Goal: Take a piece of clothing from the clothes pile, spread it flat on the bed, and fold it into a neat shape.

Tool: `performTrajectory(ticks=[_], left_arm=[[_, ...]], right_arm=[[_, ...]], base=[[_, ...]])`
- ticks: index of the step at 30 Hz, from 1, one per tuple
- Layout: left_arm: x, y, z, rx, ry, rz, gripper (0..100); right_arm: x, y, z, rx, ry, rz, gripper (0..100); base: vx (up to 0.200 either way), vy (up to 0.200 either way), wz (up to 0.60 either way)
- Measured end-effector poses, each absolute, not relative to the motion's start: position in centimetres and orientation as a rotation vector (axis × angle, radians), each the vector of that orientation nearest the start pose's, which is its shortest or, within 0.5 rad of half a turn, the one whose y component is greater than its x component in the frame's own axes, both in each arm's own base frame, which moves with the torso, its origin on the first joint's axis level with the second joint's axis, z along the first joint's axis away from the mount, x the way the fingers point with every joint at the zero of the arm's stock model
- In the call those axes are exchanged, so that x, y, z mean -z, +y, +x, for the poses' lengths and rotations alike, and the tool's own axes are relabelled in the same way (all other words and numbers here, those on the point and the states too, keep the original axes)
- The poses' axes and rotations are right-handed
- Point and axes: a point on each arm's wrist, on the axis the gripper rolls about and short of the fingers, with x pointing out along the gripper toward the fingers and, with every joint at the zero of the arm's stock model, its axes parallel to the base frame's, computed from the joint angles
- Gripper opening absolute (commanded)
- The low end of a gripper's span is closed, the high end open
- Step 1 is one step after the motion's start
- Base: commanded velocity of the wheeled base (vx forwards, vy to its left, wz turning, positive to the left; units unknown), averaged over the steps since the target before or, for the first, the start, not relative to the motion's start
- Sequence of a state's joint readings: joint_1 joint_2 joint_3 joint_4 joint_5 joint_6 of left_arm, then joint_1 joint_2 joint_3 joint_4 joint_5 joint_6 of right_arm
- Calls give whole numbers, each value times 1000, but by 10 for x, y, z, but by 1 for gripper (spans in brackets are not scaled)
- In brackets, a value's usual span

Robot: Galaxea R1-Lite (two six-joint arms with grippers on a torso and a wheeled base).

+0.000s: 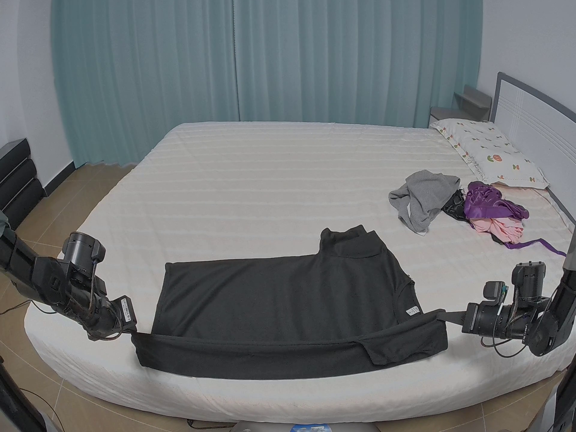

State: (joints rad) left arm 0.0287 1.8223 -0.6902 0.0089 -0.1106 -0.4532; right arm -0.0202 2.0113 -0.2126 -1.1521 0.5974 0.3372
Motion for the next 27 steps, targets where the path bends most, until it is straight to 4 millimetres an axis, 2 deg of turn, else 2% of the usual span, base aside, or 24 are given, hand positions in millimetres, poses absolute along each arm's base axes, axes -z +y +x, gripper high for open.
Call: performTrajectory(ticks=[12,27], left_arm=[[-46,5,281,-204,1163,-494,0],[-15,2,316,-265,1092,-577,0]], right_arm=[[-4,4,271,-430,732,535,0],[20,3,304,-401,744,599,0]], base=[[0,0,0],[0,0,0]])
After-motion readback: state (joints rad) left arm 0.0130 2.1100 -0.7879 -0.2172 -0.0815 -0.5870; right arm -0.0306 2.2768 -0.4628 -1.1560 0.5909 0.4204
